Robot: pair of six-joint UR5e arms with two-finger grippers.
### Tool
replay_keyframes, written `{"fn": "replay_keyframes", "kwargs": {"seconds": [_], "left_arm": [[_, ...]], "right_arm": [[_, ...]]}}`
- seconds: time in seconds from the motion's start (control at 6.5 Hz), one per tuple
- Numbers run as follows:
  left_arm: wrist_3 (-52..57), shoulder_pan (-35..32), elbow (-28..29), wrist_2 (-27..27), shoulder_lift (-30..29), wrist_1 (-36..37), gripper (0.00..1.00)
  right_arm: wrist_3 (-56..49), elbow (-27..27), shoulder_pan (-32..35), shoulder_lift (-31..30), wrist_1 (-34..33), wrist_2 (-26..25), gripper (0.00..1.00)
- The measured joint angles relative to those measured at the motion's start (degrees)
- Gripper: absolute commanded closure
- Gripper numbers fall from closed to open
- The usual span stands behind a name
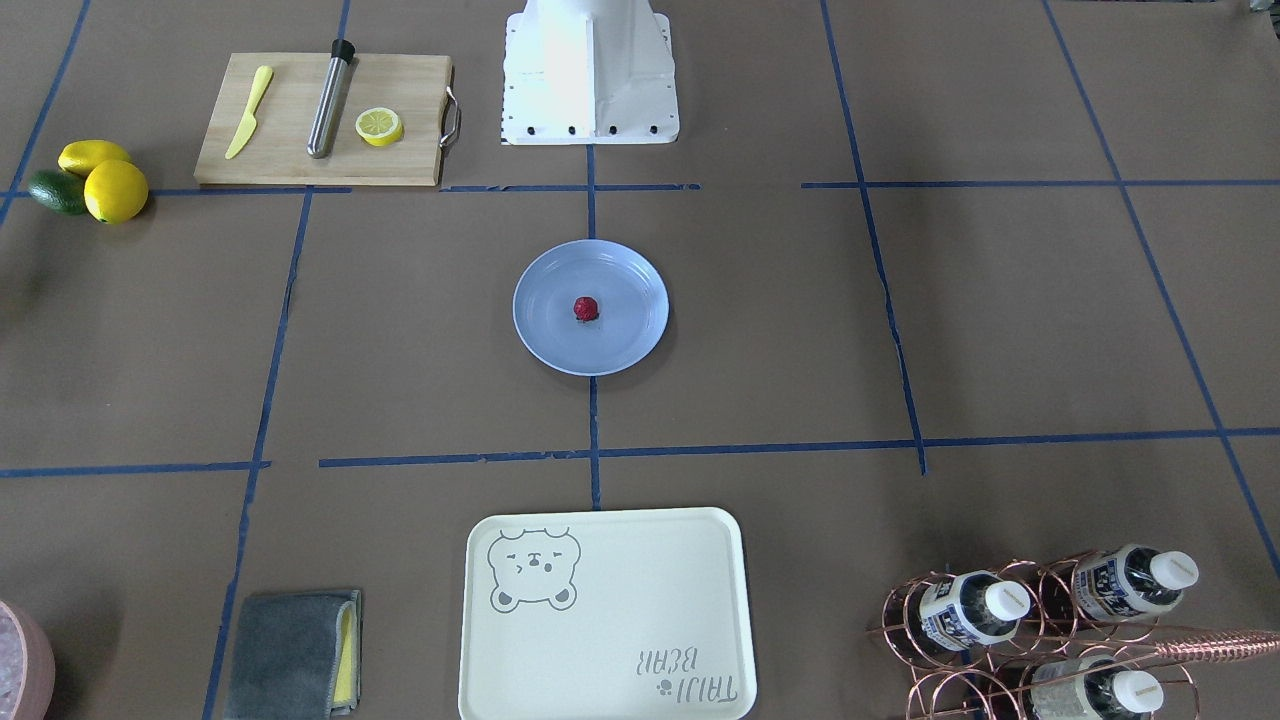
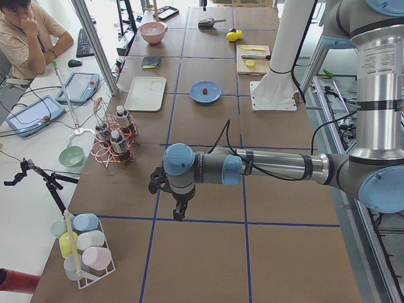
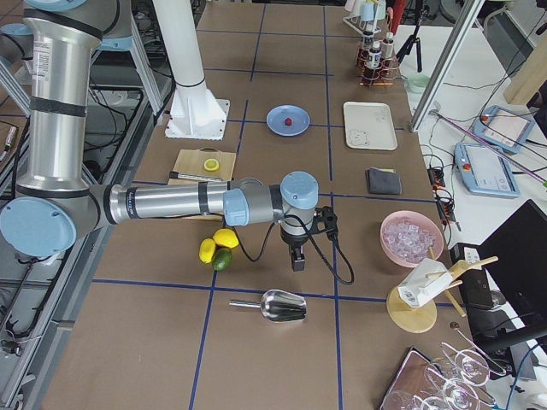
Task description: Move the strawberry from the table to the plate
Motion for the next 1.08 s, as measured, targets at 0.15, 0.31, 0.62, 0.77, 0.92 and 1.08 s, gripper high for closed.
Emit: {"fn": "replay_keyframes", "kwargs": {"seconds": [0.15, 0.31, 0.62, 0.77, 0.92, 1.08], "left_arm": [[0.0, 0.0, 0.1, 0.0, -0.1, 0.1, 0.0], [0.0, 0.1, 0.2, 0.0, -0.2, 0.1, 0.0], [-0.1, 0.1, 1.1, 0.0, -0.8, 0.1, 0.0], [-0.8, 0.1, 2.1, 0.1, -1.9, 0.1, 0.0], [-2.3, 0.1, 3.3, 0.1, -2.9, 0.1, 0.0], [-3.2, 0.1, 4.0, 0.1, -3.2, 0.1, 0.0]], "right_arm": [[0.0, -0.1, 0.0, 0.2, 0.0, 0.0, 0.0], [0.0, -0.2, 0.0, 0.4, -0.1, -0.1, 0.0], [0.1, -0.4, 0.0, 0.6, -0.3, 0.1, 0.0], [0.1, -0.5, 0.0, 0.7, -0.5, 0.5, 0.0], [0.2, -0.5, 0.0, 0.7, -0.6, 0.8, 0.0], [0.2, -0.5, 0.0, 0.7, -0.6, 0.9, 0.0]]}}
